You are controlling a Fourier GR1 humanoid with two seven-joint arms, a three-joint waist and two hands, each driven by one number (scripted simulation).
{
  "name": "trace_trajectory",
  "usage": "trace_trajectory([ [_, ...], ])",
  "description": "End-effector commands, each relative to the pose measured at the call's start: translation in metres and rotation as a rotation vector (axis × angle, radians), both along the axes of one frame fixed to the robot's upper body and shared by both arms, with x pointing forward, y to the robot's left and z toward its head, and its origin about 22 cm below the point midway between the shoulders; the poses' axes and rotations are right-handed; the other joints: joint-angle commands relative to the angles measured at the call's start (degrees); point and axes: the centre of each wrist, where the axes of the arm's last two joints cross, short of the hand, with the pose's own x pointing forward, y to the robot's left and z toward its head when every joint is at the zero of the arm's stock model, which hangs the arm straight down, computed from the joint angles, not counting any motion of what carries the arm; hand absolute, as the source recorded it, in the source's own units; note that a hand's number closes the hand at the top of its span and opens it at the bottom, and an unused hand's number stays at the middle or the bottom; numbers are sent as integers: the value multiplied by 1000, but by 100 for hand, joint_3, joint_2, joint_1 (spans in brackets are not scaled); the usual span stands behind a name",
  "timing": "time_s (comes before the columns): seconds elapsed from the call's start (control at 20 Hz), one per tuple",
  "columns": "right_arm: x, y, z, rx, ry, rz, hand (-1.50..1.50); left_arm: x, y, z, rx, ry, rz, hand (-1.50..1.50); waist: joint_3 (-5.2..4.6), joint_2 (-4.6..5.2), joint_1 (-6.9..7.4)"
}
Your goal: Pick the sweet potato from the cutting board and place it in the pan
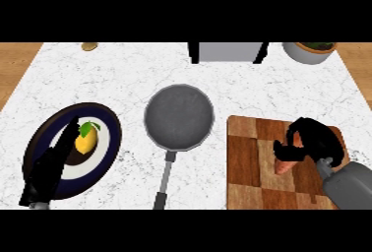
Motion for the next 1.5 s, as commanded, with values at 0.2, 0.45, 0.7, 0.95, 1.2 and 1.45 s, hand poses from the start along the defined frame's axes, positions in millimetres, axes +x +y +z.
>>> trace_trajectory([
  [0.2, 5, 29, 72, -101, -612, 288, 150, 6, -13, -1, -3, -13, 6, 0, 14, 9, -67],
  [0.45, 11, 49, 104, -48, -688, 325, 150, 5, -12, 10, 9, -8, 0, 0, 15, 37, 40],
  [0.7, 34, 115, 104, 94, -678, 360, 150, 19, -9, 12, 17, -17, -28, 0, 14, 69, 118],
  [0.95, 53, 162, 72, 183, -602, 373, 150, 4, -19, 4, 2, -27, -37, 0, 15, 78, 168],
  [1.2, 85, 202, 67, 273, -557, 368, 150, 7, -14, 6, 7, -13, -47, 0, 16, 100, 225],
  [1.45, 107, 217, 37, 224, -443, 372, 150, 12, -19, 1, -7, -10, -59, 0, 14, 136, 320],
])
